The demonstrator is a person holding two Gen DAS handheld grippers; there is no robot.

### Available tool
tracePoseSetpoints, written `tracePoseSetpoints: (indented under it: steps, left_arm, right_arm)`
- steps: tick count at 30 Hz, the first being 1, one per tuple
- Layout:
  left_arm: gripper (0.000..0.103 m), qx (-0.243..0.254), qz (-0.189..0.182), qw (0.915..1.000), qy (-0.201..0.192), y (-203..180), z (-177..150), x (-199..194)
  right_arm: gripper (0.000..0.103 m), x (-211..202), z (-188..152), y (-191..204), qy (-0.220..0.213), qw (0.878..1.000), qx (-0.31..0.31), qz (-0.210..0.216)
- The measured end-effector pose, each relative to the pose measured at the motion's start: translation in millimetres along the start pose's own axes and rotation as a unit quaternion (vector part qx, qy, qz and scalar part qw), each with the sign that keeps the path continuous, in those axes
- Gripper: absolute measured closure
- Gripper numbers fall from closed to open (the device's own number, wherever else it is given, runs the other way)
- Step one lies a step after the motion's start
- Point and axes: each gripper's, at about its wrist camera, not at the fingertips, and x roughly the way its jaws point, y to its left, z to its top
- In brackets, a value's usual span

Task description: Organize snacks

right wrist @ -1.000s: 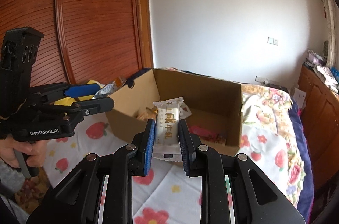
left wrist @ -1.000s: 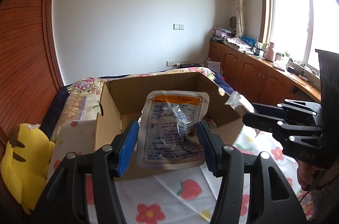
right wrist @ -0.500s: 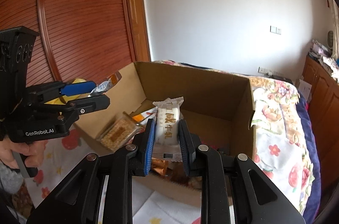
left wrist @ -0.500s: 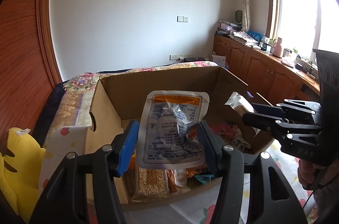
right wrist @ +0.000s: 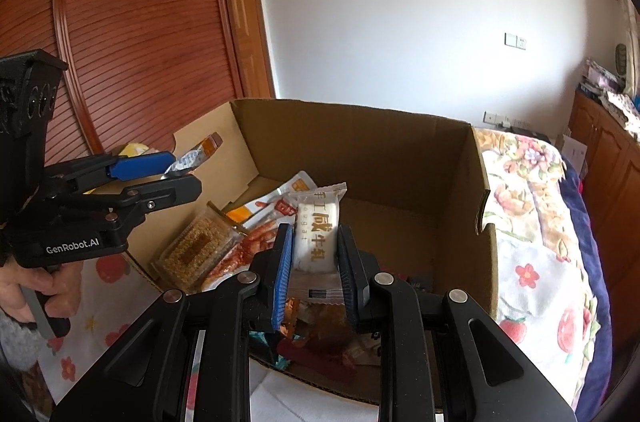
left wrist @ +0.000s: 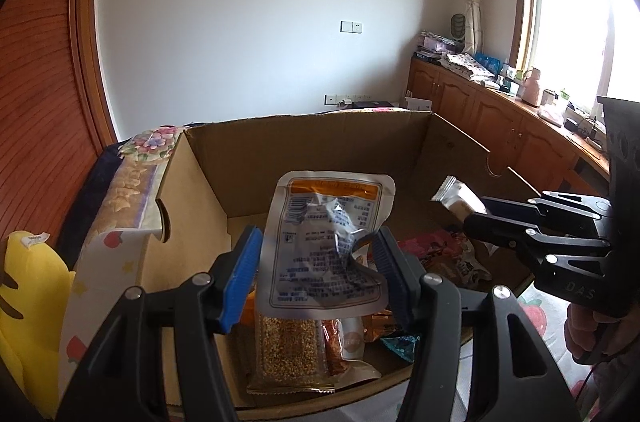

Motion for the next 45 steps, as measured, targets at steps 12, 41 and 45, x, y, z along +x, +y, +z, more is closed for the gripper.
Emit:
tracePoseSetpoints:
  steps: [12,41,45]
  left_arm:
    - [0.037,0.007,0.017,0.9998,-0.004,-5,0,-8]
    - [0.036,0.037,0.044,0.9968,-0.055,-70,-45,-187]
    - [0.035,0.037,0.047,0.9964,-0.060,-78,-58,-206]
  right_arm:
    - [0.075,-12,1,3,-0.005,1.000,0.007,-0.003]
    - [0.072,-180,-52,75,-0.047,0.998,0.016,-0.043]
    - [0.069,-197,-64,81,-0.054,0.997,0.027,-0.050]
